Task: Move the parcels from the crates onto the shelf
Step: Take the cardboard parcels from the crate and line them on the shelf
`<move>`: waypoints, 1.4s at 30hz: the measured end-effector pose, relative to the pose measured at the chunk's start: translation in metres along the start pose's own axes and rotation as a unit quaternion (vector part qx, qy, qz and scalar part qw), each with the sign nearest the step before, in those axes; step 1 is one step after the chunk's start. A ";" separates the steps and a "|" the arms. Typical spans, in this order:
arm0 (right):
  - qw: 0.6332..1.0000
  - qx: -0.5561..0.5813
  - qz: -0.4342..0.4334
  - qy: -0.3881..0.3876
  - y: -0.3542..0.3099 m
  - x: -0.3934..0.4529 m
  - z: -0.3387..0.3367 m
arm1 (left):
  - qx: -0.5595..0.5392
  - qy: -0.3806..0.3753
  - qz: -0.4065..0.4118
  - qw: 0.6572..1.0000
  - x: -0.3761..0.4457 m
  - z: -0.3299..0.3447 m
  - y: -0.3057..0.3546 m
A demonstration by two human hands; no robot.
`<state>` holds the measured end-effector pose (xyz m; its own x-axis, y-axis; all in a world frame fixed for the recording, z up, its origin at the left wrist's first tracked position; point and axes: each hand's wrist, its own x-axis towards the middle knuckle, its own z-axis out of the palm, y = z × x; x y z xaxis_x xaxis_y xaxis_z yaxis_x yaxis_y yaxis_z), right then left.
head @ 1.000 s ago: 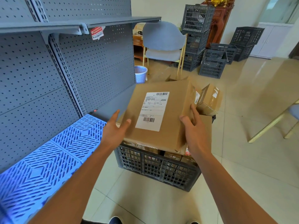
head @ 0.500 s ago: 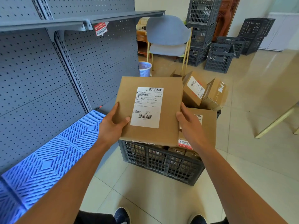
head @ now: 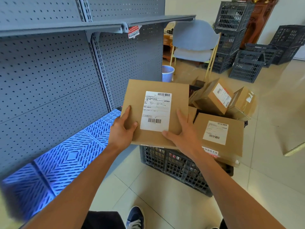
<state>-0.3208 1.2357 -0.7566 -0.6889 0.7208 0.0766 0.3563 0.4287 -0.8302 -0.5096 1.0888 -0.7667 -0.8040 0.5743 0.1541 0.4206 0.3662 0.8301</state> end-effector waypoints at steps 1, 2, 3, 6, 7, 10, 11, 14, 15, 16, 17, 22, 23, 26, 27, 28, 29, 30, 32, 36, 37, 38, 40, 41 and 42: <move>1.000 -0.002 -0.002 -0.016 -0.005 0.002 0.006 | 0.007 -0.004 0.000 1.000 -0.003 -0.007 -0.007; 1.000 -0.005 -0.005 -0.030 -0.009 0.004 0.012 | 0.008 -0.010 -0.002 1.000 -0.006 -0.013 -0.012; 0.999 -0.009 -0.007 -0.039 -0.014 0.005 0.018 | 0.006 -0.015 -0.006 1.000 -0.009 -0.020 -0.017; 0.998 -0.016 -0.011 -0.061 -0.025 0.010 0.036 | 0.012 -0.021 -0.012 1.000 -0.014 -0.039 -0.028; 0.998 -0.013 -0.011 -0.068 -0.029 0.011 0.040 | 0.011 -0.020 -0.015 1.000 -0.014 -0.046 -0.031; 0.997 0.002 -0.018 -0.075 -0.032 0.010 0.050 | 0.006 -0.021 -0.017 1.000 -0.017 -0.061 -0.038; 0.997 0.008 -0.019 -0.075 -0.032 0.010 0.053 | 0.006 -0.019 -0.015 1.000 -0.018 -0.064 -0.040; 0.996 0.030 -0.026 -0.083 -0.036 0.014 0.061 | 0.026 -0.004 -0.013 1.000 -0.024 -0.074 -0.043; 0.995 0.036 -0.032 -0.088 -0.039 0.016 0.064 | 0.037 -0.002 -0.018 0.999 -0.025 -0.077 -0.046; 0.994 0.041 -0.036 -0.094 -0.042 0.017 0.068 | 0.049 0.002 -0.024 0.999 -0.026 -0.080 -0.049; 0.993 0.045 -0.041 -0.099 -0.045 0.017 0.072 | 0.058 0.007 -0.030 0.998 -0.025 -0.084 -0.052; 0.992 0.020 -0.037 -0.118 -0.048 0.021 0.097 | 0.085 0.010 -0.068 0.994 -0.020 -0.097 -0.063; 0.992 0.011 -0.037 -0.123 -0.048 0.022 0.102 | 0.077 0.016 -0.076 0.994 -0.022 -0.097 -0.068; 0.989 -0.027 -0.042 -0.139 -0.054 0.024 0.122 | 0.046 0.037 -0.101 0.993 -0.037 -0.099 -0.092; 0.988 -0.043 -0.052 -0.141 -0.059 0.025 0.131 | 0.040 0.043 -0.113 0.992 -0.042 -0.102 -0.101; 0.986 -0.053 -0.064 -0.141 -0.064 0.028 0.139 | 0.039 0.050 -0.125 0.990 -0.045 -0.107 -0.109; 0.985 -0.057 -0.076 -0.142 -0.070 0.030 0.150 | 0.041 0.058 -0.133 0.989 -0.045 -0.115 -0.117; 0.984 -0.054 -0.082 -0.146 -0.076 0.033 0.161 | 0.043 0.063 -0.139 0.987 -0.046 -0.124 -0.124; 0.982 -0.054 -0.081 -0.162 -0.088 0.035 0.187 | 0.050 0.072 -0.150 0.985 -0.047 -0.145 -0.140; 0.973 -0.071 -0.098 -0.198 -0.106 0.040 0.242 | 0.031 0.062 -0.174 0.982 -0.056 -0.186 -0.169; 0.971 -0.076 -0.101 -0.205 -0.109 0.041 0.255 | 0.026 0.054 -0.181 0.982 -0.057 -0.194 -0.177; 0.968 -0.084 -0.101 -0.215 -0.113 0.043 0.267 | 0.026 0.045 -0.188 0.981 -0.059 -0.200 -0.185; 0.959 -0.115 -0.093 -0.240 -0.117 0.045 0.291 | 0.031 0.024 -0.203 0.978 -0.061 -0.209 -0.203; 0.952 -0.137 -0.089 -0.258 -0.119 0.045 0.305 | 0.035 0.019 -0.212 0.977 -0.063 -0.215 -0.214; 0.945 -0.159 -0.086 -0.272 -0.119 0.043 0.315 | 0.045 0.014 -0.220 0.974 -0.066 -0.218 -0.225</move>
<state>-0.5917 1.0438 -0.8284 -0.9455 0.2765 -0.1719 0.3221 0.7176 -0.6175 -0.6427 0.8092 -0.8464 -0.9257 0.3274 -0.1892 0.0674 0.6352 0.7694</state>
